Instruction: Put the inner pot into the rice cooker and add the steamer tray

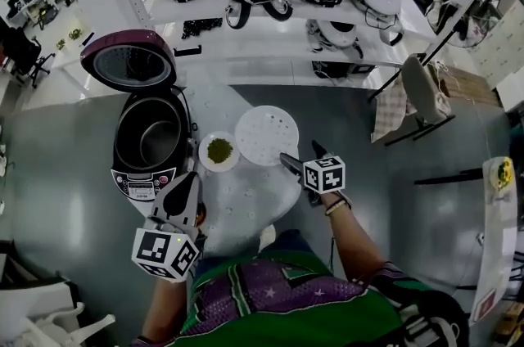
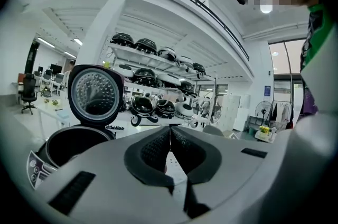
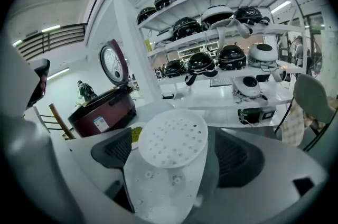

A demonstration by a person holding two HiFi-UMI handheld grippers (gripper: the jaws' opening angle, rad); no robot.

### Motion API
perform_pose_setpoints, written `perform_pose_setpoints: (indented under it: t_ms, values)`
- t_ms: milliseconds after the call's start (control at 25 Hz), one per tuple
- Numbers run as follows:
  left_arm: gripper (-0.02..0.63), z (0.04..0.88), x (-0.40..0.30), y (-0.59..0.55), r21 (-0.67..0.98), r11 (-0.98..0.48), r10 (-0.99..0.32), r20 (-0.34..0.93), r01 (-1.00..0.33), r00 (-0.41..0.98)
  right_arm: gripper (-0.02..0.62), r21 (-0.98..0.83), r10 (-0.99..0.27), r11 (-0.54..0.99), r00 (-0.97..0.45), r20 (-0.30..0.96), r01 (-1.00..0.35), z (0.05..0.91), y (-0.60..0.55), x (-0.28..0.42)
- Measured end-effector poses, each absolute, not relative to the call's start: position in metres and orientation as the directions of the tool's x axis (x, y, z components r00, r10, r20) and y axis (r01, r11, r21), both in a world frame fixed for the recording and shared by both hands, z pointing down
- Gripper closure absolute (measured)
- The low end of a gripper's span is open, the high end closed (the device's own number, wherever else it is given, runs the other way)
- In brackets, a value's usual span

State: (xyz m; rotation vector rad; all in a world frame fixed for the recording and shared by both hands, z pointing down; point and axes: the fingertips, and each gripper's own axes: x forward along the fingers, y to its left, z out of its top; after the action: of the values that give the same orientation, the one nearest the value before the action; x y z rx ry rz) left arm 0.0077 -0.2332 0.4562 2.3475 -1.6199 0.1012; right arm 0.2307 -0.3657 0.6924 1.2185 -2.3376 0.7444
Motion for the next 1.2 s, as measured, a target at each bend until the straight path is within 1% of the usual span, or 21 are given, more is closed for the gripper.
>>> perform_pose_setpoints:
  t_ms: [80, 280, 440, 680, 800, 920, 1200]
  values:
    - [0.583, 0.457, 0.012, -0.235, 0.199, -0.316, -0.91, 0.211, -0.927, 0.356, 0.126, -0.265, -0.609, 0.49, -0.544, 0.578, -0.83, 0.703, -0.371, 0.234]
    - [0.583, 0.461, 0.015, -0.233, 0.187, -0.275, -0.923, 0.224, -0.943, 0.314, 0.236, -0.278, -0.557, 0.518, -0.566, 0.608, -0.809, 0.728, -0.382, 0.234]
    - [0.583, 0.467, 0.007, -0.23, 0.213, -0.226, -0.933, 0.232, -0.951, 0.274, 0.29, -0.3, -0.536, 0.493, -0.556, 0.635, -0.817, 0.75, -0.39, 0.236]
    - [0.583, 0.479, 0.012, -0.232, 0.214, -0.219, -0.922, 0.275, -0.952, 0.274, 0.339, -0.355, -0.543, 0.388, -0.523, 0.657, -0.85, 0.783, -0.405, 0.241]
    - [0.583, 0.483, 0.011, -0.231, 0.215, -0.212, -0.916, 0.297, -0.953, 0.271, 0.341, -0.38, -0.552, 0.322, -0.498, 0.669, -0.867, 0.792, -0.412, 0.243]
    - [0.583, 0.487, 0.007, -0.231, 0.214, -0.201, -0.91, 0.32, -0.956, 0.263, 0.353, -0.382, -0.559, 0.272, -0.468, 0.685, -0.883, 0.802, -0.42, 0.245]
    - [0.583, 0.493, 0.005, -0.234, 0.201, -0.188, -0.904, 0.347, -0.961, 0.25, 0.411, -0.369, -0.579, 0.18, -0.402, 0.71, -0.912, 0.819, -0.433, 0.252]
